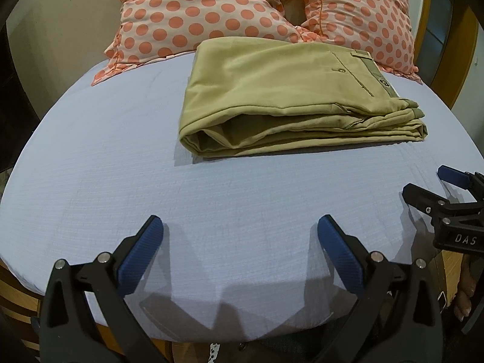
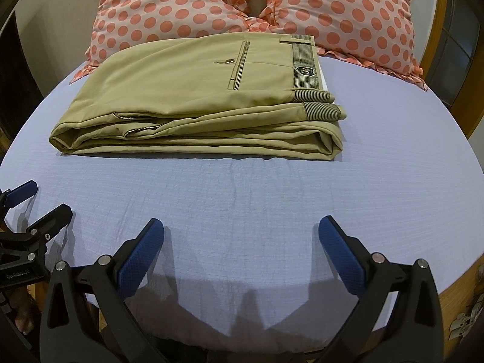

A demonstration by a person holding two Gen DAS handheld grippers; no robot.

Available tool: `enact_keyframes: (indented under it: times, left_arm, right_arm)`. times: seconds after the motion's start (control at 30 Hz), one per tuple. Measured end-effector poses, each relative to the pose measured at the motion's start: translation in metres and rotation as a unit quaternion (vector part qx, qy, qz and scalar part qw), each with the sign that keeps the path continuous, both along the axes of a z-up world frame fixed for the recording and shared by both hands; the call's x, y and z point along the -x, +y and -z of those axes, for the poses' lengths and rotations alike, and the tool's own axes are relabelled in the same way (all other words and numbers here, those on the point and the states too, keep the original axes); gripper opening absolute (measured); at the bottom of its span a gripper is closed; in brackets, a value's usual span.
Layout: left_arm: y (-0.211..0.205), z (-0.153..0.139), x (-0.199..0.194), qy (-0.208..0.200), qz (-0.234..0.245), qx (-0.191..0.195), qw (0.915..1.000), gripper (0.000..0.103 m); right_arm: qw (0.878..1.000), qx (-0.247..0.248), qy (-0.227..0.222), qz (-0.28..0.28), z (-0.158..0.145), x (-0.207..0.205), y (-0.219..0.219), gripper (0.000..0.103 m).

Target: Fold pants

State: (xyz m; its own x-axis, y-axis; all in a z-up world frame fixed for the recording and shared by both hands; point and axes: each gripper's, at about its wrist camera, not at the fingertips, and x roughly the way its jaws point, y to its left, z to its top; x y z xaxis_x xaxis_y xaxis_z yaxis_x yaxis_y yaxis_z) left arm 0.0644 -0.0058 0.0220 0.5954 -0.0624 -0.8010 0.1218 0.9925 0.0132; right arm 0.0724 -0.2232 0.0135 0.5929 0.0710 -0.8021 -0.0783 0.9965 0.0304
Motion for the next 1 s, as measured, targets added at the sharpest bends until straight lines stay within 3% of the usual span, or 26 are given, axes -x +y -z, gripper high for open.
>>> enact_keyframes:
  times: [1.0]
  left_arm:
    - [-0.0001,0.0009,-0.0008,0.005,0.0,-0.001,1.0,0.101]
  right_arm:
    - [1.0,0.0,0.0,0.002,0.0003,0.0001,0.0011,0.102]
